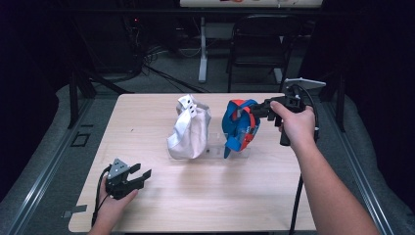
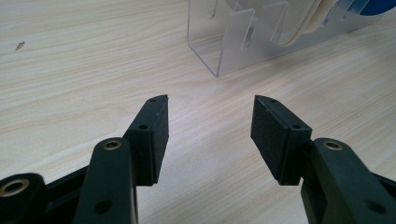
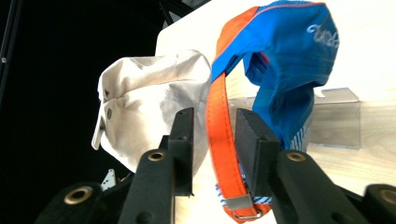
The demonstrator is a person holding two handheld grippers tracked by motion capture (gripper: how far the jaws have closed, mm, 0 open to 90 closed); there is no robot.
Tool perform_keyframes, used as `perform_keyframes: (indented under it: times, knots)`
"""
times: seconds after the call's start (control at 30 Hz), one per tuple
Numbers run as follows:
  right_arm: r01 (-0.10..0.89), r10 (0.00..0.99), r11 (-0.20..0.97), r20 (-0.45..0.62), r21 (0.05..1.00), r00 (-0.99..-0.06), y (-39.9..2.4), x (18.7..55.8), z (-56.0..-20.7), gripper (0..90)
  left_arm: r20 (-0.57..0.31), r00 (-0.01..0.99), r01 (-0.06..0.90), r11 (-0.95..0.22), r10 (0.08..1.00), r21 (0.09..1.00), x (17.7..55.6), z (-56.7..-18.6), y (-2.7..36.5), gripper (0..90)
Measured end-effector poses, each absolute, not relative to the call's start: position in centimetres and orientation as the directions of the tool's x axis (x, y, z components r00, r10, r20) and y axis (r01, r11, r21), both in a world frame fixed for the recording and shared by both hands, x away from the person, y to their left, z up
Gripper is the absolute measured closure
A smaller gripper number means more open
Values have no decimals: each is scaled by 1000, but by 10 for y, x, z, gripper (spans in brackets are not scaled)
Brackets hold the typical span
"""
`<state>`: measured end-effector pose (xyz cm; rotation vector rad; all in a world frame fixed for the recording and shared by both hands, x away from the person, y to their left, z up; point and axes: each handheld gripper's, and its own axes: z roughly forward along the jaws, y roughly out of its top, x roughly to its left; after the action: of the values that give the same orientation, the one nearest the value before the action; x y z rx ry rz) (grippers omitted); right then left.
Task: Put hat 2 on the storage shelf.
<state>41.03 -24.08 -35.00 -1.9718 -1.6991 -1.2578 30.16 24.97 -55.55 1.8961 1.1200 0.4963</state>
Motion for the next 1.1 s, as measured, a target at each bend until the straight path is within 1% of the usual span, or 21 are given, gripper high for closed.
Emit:
perform_keyframes:
  times: [0.03, 0.07, 0.1, 0.13, 0.2, 0.23, 0.27, 0.3, 0.33, 0.37, 0.4, 0.43, 0.67, 0.7, 0.87, 0.93, 1.0, 1.03, 1.07, 1.1]
  knots:
    - [897, 681, -289, 730, 334, -53, -241, 410, -350, 671, -82, 519, 511, -232, 851, 828, 302, -556, 250, 476]
    - [896, 678, -288, 733, 339, -59, -243, 408, -350, 635, -81, 518, 510, -231, 852, 828, 302, -556, 250, 475]
    - [896, 678, -288, 733, 339, -59, -243, 408, -350, 635, -81, 518, 510, -231, 852, 828, 302, -556, 250, 475]
    - [892, 683, -285, 727, 350, -67, -245, 406, -350, 611, -83, 516, 505, -225, 853, 833, 302, -556, 250, 476]
    - [888, 690, -284, 720, 362, -72, -246, 405, -350, 601, -82, 516, 505, -226, 853, 833, 302, -556, 250, 476]
    - [884, 706, -266, 702, 385, -94, -247, 402, -349, 575, -81, 516, 505, -226, 853, 833, 302, -556, 250, 476]
    - [884, 706, -266, 702, 385, -94, -247, 402, -349, 575, -81, 516, 504, -226, 853, 833, 302, -556, 250, 476]
    - [875, 722, -243, 680, 418, -124, -247, 398, -350, 550, -82, 514, 505, -224, 854, 833, 302, -556, 251, 475]
    - [875, 722, -243, 680, 418, -124, -247, 398, -350, 550, -82, 514, 505, -224, 854, 833, 302, -556, 251, 475]
    - [863, 736, -228, 660, 452, -151, -246, 393, -353, 528, -81, 514, 505, -225, 854, 833, 302, -556, 251, 476]
    - [863, 736, -228, 660, 452, -151, -246, 393, -353, 528, -81, 514, 505, -225, 854, 833, 302, -556, 251, 475]
    - [858, 746, -209, 644, 469, -171, -246, 388, -357, 512, -80, 515, 505, -226, 854, 833, 302, -556, 250, 475]
    - [836, 750, -176, 621, 519, -228, -246, 370, -375, 504, -85, 509, 508, -219, 857, 833, 302, -556, 250, 475]
    - [822, 764, -161, 596, 547, -247, -245, 362, -382, 504, -85, 508, 509, -219, 857, 833, 302, -557, 250, 476]
    - [802, 785, -127, 553, 584, -278, -244, 351, -393, 509, -76, 513, 504, -228, 855, 833, 302, -556, 250, 476]
    - [783, 804, -99, 513, 614, -301, -241, 341, -403, 499, -80, 508, 508, -224, 858, 832, 302, -557, 250, 476]
    - [772, 809, -94, 500, 628, -308, -240, 338, -407, 489, -80, 507, 509, -223, 858, 832, 302, -557, 250, 474]
    - [747, 822, -86, 471, 659, -320, -239, 331, -414, 469, -80, 508, 508, -223, 857, 832, 302, -557, 250, 474]
    - [747, 822, -86, 471, 659, -320, -239, 331, -414, 469, -80, 508, 508, -223, 857, 832, 302, -557, 250, 473]
    - [720, 835, -88, 445, 688, -323, -238, 324, -421, 463, -78, 511, 507, -227, 856, 832, 302, -557, 250, 473]
